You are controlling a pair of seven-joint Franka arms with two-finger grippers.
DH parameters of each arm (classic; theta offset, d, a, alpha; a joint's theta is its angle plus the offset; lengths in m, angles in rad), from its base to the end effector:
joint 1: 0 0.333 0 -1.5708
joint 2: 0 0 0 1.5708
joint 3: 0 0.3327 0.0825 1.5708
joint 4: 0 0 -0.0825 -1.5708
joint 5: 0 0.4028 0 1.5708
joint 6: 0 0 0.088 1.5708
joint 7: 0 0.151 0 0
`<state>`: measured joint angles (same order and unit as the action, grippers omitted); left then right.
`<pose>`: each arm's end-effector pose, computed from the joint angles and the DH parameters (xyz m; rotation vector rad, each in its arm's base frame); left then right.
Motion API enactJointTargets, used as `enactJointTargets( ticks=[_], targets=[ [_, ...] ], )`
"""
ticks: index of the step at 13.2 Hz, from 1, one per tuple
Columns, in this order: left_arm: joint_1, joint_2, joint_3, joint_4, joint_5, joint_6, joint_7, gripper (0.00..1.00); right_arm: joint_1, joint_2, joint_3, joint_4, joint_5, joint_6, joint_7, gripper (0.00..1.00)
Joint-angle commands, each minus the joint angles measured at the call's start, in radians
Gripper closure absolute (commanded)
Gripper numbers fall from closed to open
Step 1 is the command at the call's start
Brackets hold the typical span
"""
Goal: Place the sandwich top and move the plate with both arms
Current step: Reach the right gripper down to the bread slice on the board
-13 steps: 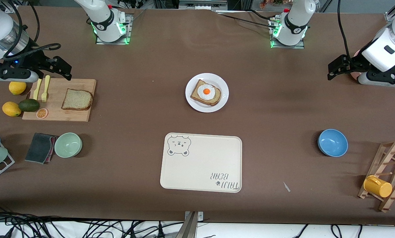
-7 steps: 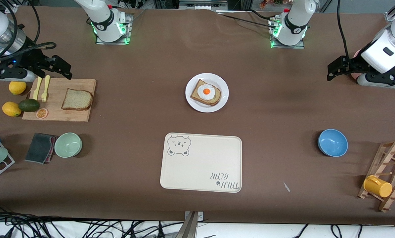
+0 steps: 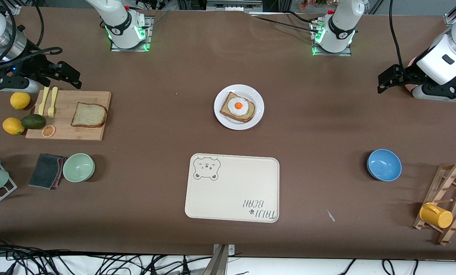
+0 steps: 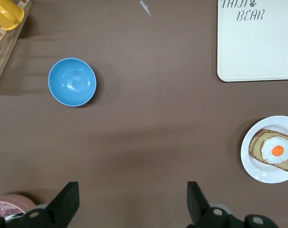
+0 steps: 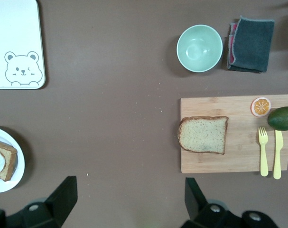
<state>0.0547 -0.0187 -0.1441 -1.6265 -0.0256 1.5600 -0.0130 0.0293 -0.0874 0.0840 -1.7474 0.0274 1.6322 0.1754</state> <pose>0.5599 -0.0547 0.5796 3.1180 -0.1185 -0.0766 0.5414 0.0671 0.5644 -3.1238 0.1009 0.0479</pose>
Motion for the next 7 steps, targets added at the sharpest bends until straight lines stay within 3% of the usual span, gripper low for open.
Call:
enactJointTargets(
  ticks=[1,4,7],
  targets=[
    [0.005,0.006,-0.002,0.02,-0.013,-0.012,0.005,0.0,0.009,0.021,0.026,-0.01,-0.07,-0.011,-0.004,0.0],
    [0.005,0.006,-0.002,0.02,-0.013,-0.012,0.005,0.0,0.041,0.07,0.043,-0.049,-0.079,0.038,0.001,0.0],
    [0.005,0.008,-0.002,0.02,-0.013,-0.012,0.005,0.0,0.047,0.077,0.048,-0.195,-0.144,0.11,0.006,0.0]
  ],
)
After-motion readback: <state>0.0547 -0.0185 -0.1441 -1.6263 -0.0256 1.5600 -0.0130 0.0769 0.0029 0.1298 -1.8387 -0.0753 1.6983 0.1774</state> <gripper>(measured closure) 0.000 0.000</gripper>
